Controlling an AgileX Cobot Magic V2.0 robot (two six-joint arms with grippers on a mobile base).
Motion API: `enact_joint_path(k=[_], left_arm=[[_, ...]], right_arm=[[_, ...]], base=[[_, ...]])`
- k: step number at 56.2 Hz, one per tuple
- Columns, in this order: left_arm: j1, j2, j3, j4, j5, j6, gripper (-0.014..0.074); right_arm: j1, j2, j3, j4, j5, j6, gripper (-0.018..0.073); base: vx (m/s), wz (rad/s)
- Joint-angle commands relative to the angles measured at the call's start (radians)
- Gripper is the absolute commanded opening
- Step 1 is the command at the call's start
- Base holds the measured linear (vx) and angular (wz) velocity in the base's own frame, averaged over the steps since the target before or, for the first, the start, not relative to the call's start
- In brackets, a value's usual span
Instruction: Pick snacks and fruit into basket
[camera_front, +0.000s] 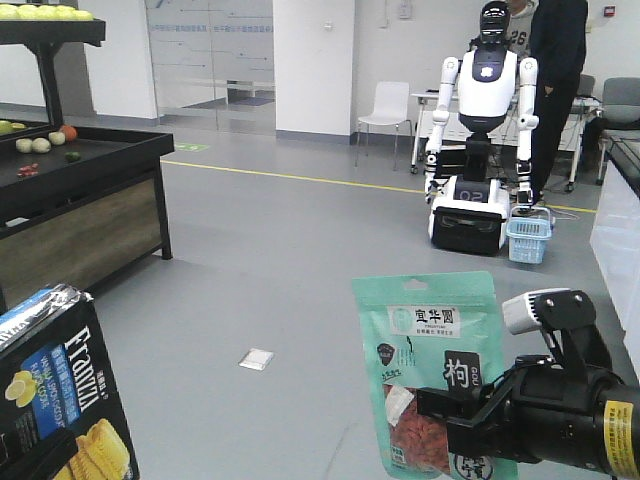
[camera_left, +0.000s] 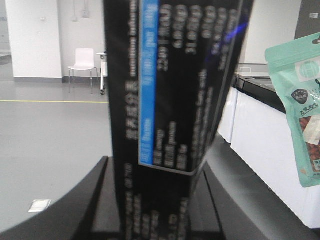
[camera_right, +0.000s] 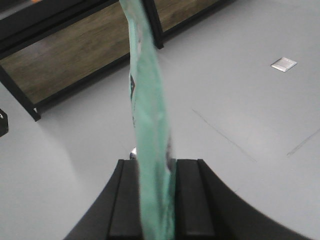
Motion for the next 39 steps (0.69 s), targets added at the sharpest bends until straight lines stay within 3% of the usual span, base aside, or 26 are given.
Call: enact_joint_path(k=[1,39], left_arm=[[0.002,-0.011,-0.029,-0.039,-0.088,-0.007,0.0003],[0.002,-0.011,-0.029,-0.039,-0.088,-0.007,0.0003]], right_arm=[[-0.003,-0.033,-0.029,0.049,0.004,-0.012,-0.001],[-0.003,-0.033,-0.029,0.049,0.007,-0.012,-0.001]], base=[[0.56,-0.23],[0.59,-0.23]])
